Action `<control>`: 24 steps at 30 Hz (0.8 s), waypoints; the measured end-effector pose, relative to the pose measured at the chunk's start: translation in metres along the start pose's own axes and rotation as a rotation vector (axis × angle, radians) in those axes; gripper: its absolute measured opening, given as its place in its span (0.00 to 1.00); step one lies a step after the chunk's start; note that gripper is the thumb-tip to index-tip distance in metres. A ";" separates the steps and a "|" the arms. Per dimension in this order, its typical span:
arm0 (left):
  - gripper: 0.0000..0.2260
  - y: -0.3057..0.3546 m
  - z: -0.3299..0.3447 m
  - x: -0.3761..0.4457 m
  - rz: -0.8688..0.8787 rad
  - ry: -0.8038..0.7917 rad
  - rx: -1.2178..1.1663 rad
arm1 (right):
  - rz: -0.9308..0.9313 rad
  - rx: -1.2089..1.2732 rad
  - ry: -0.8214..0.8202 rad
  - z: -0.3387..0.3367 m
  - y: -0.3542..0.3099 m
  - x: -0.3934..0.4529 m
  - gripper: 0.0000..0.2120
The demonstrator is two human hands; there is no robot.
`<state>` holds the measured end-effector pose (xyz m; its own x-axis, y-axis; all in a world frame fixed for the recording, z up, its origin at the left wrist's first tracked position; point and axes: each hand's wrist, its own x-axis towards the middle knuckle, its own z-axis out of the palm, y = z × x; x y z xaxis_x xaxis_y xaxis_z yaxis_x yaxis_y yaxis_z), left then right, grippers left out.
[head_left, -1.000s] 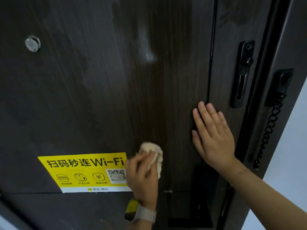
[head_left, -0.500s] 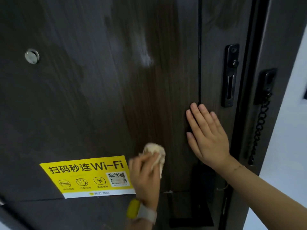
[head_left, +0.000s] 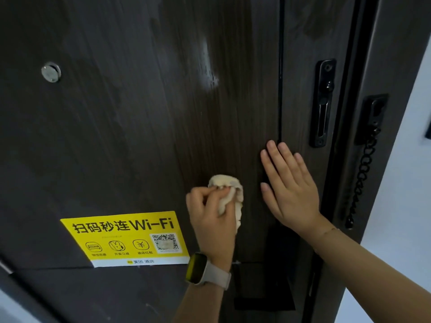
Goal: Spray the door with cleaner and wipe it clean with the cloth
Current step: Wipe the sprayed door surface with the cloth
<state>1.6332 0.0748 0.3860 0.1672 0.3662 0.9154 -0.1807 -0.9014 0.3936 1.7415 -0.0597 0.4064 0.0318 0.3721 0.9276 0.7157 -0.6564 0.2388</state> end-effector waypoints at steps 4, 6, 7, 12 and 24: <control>0.06 -0.027 -0.021 0.019 -0.160 0.217 0.018 | 0.001 0.027 -0.005 0.000 0.001 0.000 0.25; 0.05 -0.037 -0.029 0.026 -0.260 0.337 0.006 | 0.004 0.022 0.000 0.001 0.001 -0.001 0.26; 0.05 -0.036 -0.028 0.024 -0.253 0.332 0.001 | 0.003 0.017 0.001 0.001 0.001 -0.001 0.26; 0.08 -0.019 -0.019 -0.015 0.095 -0.056 0.075 | -0.005 0.016 -0.018 -0.001 0.001 0.000 0.27; 0.08 -0.014 -0.014 0.030 0.677 -0.329 0.099 | -0.051 0.092 -0.092 -0.017 0.007 0.006 0.28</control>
<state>1.6268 0.1014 0.4092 0.3339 -0.3482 0.8759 -0.2616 -0.9270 -0.2688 1.7350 -0.0734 0.4185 0.0547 0.4648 0.8837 0.7786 -0.5739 0.2537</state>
